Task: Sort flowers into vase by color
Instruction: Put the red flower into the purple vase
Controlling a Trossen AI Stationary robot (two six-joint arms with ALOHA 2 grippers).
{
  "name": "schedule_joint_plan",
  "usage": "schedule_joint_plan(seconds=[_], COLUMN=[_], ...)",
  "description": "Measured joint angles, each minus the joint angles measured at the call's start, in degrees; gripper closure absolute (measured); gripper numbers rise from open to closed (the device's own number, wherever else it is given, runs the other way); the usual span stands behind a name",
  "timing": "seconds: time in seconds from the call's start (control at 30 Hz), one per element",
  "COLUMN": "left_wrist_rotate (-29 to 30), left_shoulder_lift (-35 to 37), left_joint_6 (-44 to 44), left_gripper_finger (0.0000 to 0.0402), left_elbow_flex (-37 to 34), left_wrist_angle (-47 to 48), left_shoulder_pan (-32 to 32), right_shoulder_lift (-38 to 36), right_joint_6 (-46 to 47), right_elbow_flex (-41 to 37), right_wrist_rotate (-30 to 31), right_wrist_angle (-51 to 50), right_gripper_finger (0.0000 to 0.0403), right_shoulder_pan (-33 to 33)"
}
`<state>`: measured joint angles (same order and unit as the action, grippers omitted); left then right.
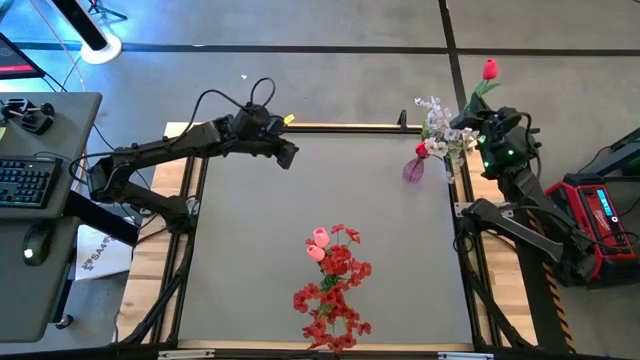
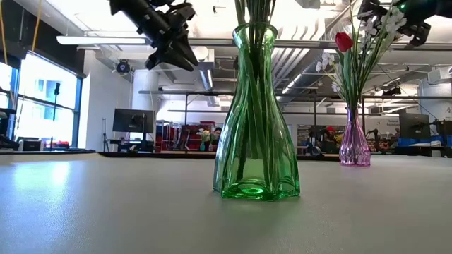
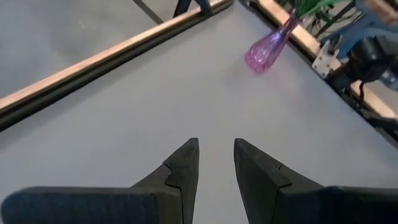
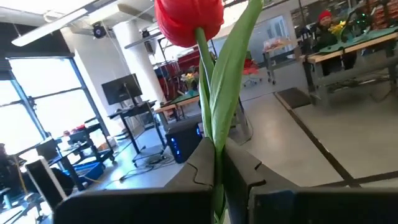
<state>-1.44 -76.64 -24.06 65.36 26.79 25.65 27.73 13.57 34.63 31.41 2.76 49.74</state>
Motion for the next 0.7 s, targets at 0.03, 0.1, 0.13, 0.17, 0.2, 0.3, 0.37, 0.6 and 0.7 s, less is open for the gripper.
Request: schedule_joint_plan(seconds=[0.03,0.1,0.13,0.17,0.2,0.3,0.37,0.6,0.7], left_wrist_rotate=[0.0,0.2,0.2,0.3,0.3,0.3,0.7,0.7,0.6], left_shoulder_lift=[0.0,0.0,0.0,0.0,0.0,0.0,0.0,0.0,0.0], left_joint_6=[-0.4,-0.9,-0.9,-1.2,-1.4,-1.4,-1.9,-2.8,-2.8], left_gripper_finger=[0.0312,0.0312,0.0312,0.0312,0.0312,0.0312,0.0312,0.0312,0.0312], left_elbow_flex=[0.0,0.0,0.0,0.0,0.0,0.0,0.0,0.0,0.0], left_wrist_angle=[-0.4,-0.9,-1.2,-1.4,-1.5,-1.8,-2.1,-2.9,-2.9], left_shoulder_pan=[-0.1,-0.2,-0.2,-0.3,-0.3,-0.4,-0.6,-1.7,-1.9], right_shoulder_lift=[0.0,0.0,0.0,0.0,0.1,1.2,1.6,1.8,1.8], right_joint_6=[-0.1,-1.1,-2.0,-3.0,-4.1,-6.0,-5.9,-4.0,-3.6], right_elbow_flex=[0.0,0.0,0.0,0.0,0.0,-0.3,-1.9,-6.1,-6.4], right_wrist_rotate=[-0.1,-0.1,-0.1,-0.2,-0.5,-2.5,-3.5,-3.9,-3.9], right_wrist_angle=[0.0,0.5,1.2,1.8,2.5,4.5,6.0,10.9,11.1], right_gripper_finger=[0.0403,0.0403,0.0403,0.0403,0.0403,0.0403,0.0403,0.0403,0.0403], right_shoulder_pan=[0.0,0.0,0.0,0.0,0.0,0.0,0.0,0.0,0.0])
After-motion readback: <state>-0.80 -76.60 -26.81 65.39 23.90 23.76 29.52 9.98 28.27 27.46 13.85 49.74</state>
